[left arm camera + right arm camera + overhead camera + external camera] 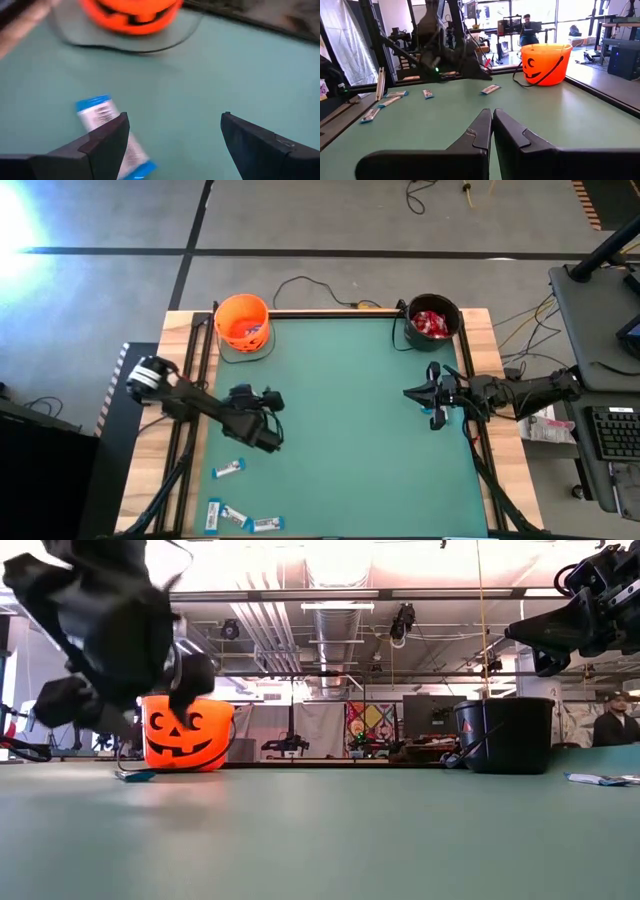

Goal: Sort candy by brand, put in halloween buckets
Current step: Put the white chocolate into the orange bucket

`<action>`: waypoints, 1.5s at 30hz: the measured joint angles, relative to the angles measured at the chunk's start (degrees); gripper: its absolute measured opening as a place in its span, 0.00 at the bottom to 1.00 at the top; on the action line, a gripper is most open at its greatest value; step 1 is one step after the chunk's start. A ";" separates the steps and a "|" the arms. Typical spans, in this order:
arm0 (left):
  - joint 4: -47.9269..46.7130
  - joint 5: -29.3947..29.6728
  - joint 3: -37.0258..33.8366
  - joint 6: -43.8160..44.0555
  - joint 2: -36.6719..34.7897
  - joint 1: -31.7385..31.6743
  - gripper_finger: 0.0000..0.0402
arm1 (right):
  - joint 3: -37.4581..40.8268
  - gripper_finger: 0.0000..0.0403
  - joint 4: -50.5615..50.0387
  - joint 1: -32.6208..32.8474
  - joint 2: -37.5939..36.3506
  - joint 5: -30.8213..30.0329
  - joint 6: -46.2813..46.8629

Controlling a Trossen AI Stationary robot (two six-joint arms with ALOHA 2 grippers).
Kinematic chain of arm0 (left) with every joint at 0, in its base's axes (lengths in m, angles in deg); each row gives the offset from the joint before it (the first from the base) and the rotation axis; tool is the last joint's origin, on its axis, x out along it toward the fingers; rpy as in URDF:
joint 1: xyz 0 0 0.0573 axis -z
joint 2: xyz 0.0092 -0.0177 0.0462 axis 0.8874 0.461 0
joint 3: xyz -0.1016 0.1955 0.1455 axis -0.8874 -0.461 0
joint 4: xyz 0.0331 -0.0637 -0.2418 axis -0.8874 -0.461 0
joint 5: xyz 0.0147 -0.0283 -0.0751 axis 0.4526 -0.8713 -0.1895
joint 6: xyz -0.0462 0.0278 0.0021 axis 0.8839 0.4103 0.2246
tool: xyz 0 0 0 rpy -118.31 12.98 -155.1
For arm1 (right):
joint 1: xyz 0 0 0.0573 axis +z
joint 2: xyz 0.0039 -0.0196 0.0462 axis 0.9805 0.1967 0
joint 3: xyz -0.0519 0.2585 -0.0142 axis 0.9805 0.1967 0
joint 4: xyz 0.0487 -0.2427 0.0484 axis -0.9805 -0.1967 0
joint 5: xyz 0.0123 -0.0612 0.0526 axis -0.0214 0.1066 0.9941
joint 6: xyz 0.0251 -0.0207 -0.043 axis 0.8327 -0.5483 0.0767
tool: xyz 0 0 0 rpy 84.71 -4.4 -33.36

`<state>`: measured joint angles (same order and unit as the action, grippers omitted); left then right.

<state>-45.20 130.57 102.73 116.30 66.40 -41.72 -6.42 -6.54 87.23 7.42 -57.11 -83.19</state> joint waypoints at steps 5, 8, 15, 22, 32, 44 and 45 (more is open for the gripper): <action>3.07 -5.26 -0.34 -0.64 5.04 -4.42 0.74 | 0.00 0.02 0.00 0.00 0.00 0.00 0.00; 4.59 -5.36 -0.34 -0.75 7.34 -7.06 0.74 | 0.00 0.02 -0.01 0.00 0.00 0.01 0.00; 3.32 -9.70 -0.34 -2.58 8.08 -10.63 0.74 | 0.00 0.02 0.00 0.00 0.00 0.01 0.00; 0.72 -12.38 2.29 -2.30 7.58 -7.88 0.74 | 0.00 0.02 0.00 0.00 0.00 0.02 0.00; -6.57 -16.12 5.04 -1.70 8.15 -5.81 0.74 | 0.00 0.02 0.00 0.00 0.00 0.02 0.00; -3.58 -17.51 4.99 -0.04 16.30 -6.81 0.74 | 0.00 0.02 -0.02 0.00 0.00 0.04 0.00; -3.33 -17.10 5.09 -0.15 16.53 -7.24 0.73 | 0.00 0.02 -0.01 0.00 0.00 0.04 0.00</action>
<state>-48.53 113.47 107.82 116.16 82.93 -48.96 -6.42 -6.55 87.23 7.42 -57.07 -83.19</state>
